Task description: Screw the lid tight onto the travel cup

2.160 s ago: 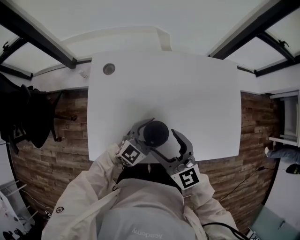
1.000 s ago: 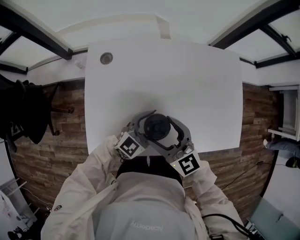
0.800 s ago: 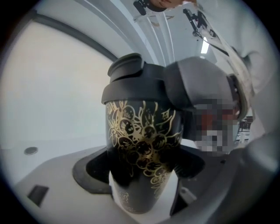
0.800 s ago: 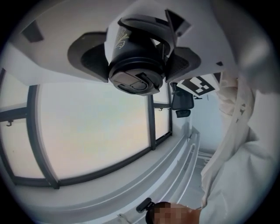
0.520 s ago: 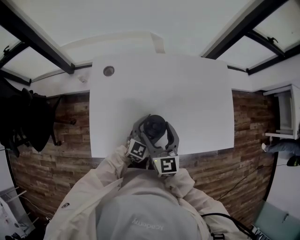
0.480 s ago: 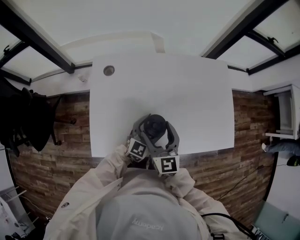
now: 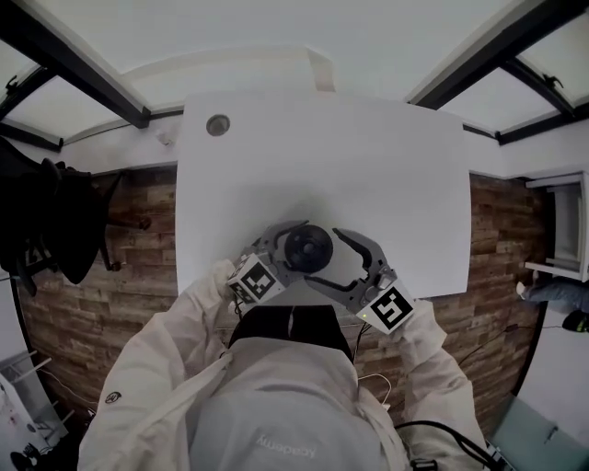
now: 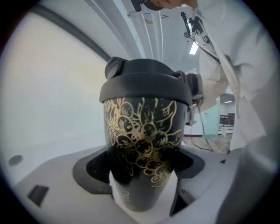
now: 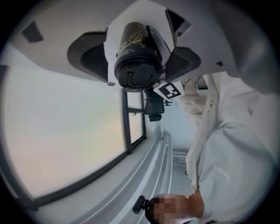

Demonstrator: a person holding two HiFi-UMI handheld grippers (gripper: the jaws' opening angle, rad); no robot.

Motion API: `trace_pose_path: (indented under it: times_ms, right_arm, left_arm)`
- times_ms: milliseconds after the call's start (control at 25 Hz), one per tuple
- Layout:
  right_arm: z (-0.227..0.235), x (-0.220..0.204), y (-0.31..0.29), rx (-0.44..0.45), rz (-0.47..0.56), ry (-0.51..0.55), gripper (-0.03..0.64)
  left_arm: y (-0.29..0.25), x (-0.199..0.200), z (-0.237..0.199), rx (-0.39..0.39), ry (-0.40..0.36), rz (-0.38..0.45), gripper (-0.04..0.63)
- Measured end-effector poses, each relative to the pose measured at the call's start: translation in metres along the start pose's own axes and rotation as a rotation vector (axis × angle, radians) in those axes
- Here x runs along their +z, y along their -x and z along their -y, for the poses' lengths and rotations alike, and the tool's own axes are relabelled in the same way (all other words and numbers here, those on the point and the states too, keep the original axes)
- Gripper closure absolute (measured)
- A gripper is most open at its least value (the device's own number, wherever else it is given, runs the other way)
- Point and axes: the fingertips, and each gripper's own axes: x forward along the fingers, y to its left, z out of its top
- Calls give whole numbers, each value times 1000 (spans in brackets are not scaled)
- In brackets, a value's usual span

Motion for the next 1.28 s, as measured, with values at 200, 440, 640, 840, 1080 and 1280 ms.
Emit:
trace_pose_path:
  times_ms: [200, 440, 640, 840, 1080, 1280]
  right_arm:
    - [-5, -10, -21, 281, -141, 145, 230]
    - [-7, -15, -26, 323, -190, 139, 230]
    - [0, -13, -27, 88, -103, 79, 230]
    - [4, -5, -20, -194, 23, 38, 230]
    - [11, -1, -14, -516, 97, -63, 230]
    - [11, -4, -14, -594, 88, -122, 232]
  left_arm:
    - [3, -2, 3, -150, -49, -39, 192]
    - [6, 1, 3, -171, -51, -48, 192]
    - [5, -6, -6, -70, -7, -45, 192]
    - [-1, -3, -6, 78, 47, 8, 192]
    - [-4, -1, -11, 252, 93, 32, 192]
    - [-2, -1, -11, 261, 91, 32, 192]
